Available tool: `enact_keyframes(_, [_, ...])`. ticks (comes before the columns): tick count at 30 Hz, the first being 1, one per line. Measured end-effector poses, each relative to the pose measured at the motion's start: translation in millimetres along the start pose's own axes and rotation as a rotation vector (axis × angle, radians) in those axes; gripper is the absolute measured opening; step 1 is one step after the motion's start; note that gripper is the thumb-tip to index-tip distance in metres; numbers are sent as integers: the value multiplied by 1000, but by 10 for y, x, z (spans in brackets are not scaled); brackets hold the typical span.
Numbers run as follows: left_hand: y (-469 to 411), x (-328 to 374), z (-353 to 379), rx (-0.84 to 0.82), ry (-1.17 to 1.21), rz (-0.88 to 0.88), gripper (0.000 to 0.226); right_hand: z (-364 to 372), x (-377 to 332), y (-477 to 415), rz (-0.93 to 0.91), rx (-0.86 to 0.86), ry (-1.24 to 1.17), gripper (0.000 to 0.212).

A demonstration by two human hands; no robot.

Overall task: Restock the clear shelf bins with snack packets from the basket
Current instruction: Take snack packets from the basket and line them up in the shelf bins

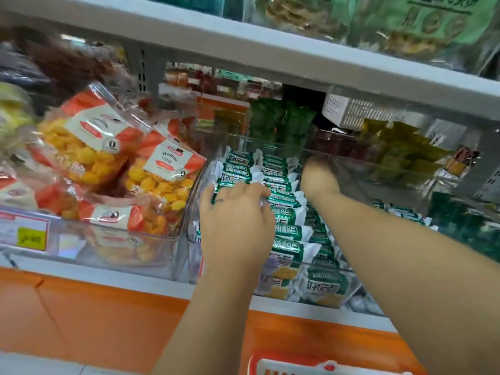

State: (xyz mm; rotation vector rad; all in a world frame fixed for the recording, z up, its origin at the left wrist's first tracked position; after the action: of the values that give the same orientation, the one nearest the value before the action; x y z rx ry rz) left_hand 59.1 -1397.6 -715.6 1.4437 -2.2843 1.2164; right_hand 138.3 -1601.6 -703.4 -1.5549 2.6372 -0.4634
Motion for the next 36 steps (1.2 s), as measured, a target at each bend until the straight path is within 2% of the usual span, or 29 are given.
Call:
enact_keyframes(2, [0,6,-14,17,8,-2,32,2,28,36,20,5,-20,36])
enact_keyframes(5, [11,-5,5,13,6,-5,26,5,33,126,-45,-72,62,32])
enact_keyframes(7, [6,10,-4,18,5,-1,25,-3,33,174,-77,-111,54,38])
enact_keyframes(11, [41,27,-47,36,50,30,22,-203,108,347,-89,-117,-191,51])
enact_keyframes(15, [202,120,-194,109,51,174,22,-577,217,812,-209,-61,-368,58])
enact_keyframes(17, [341,182,-235,139,9,256,24,-743,308,1168,-280,-26,-427,51])
enact_keyframes(19, [519,271,-222,160,2,314,26,-843,443,1578,-362,14,-520,35])
enact_keyframes(21, [742,395,-154,151,53,309,29,-850,607,1988,-424,9,-647,24])
enact_keyframes(25, [1429,682,227,41,113,228,29,-524,1037,2615,-416,-128,-822,13])
enact_keyframes(30, [2351,552,794,-176,109,27,25,305,1490,3088,-339,-344,-786,14])
enact_keyframes(32, [2586,424,1036,-362,110,-79,26,763,1624,3231,-325,-491,-705,12])
enact_keyframes(36, [2954,199,1494,-728,11,-247,35,1740,1938,3536,-246,-777,-526,20])
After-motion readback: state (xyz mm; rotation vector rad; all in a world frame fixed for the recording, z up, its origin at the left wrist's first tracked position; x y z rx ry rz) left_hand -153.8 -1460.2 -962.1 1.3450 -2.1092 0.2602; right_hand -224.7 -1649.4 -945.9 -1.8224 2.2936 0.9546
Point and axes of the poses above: each hand's wrist, its own y-axis away from the middle knuckle, its own z-axis out of the palm, x = y × z, the point moved 4 cm from there along -y, towards the middle knuckle, and after that the axes turned 3 degrees about y, right-handed, at the moved point
